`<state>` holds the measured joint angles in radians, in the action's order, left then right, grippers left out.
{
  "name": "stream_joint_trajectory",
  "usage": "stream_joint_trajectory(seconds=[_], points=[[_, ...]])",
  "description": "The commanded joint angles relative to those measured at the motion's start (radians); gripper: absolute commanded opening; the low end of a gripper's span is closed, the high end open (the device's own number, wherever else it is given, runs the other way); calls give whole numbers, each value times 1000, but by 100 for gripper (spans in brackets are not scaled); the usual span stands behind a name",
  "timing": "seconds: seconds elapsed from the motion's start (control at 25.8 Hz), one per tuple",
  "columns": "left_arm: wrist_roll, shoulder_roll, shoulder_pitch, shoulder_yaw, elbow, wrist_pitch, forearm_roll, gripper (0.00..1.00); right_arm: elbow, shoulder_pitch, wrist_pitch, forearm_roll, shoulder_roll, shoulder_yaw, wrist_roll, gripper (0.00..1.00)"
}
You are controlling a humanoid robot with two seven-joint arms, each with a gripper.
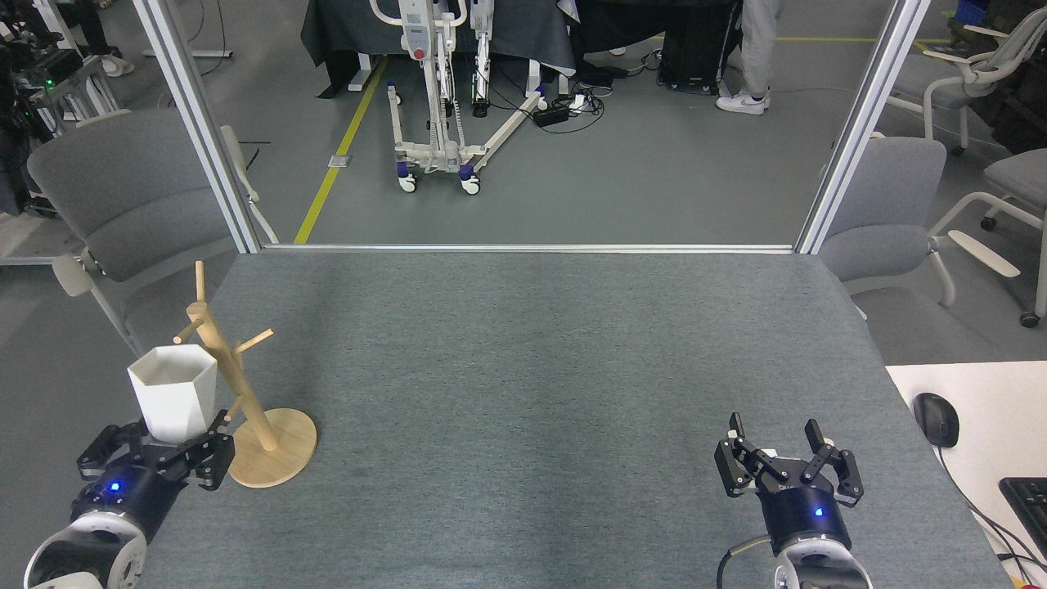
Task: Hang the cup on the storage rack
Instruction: 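Raise the cup with the left gripper onto a peg of the wooden stand, then open the left gripper and lower it away from the hung cup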
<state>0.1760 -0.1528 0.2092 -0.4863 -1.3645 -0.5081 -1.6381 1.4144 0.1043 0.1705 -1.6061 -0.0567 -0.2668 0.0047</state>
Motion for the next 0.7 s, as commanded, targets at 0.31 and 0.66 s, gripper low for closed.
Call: stream_joint_trajectory(seconds=[0.31, 0.66], points=[[-7, 10, -1, 12, 77, 5, 6, 98, 0, 0, 0, 0, -12, 1, 0, 100], [-72, 67, -4, 52, 179, 19, 4, 98, -22, 37, 1, -6, -23, 3, 0, 100]])
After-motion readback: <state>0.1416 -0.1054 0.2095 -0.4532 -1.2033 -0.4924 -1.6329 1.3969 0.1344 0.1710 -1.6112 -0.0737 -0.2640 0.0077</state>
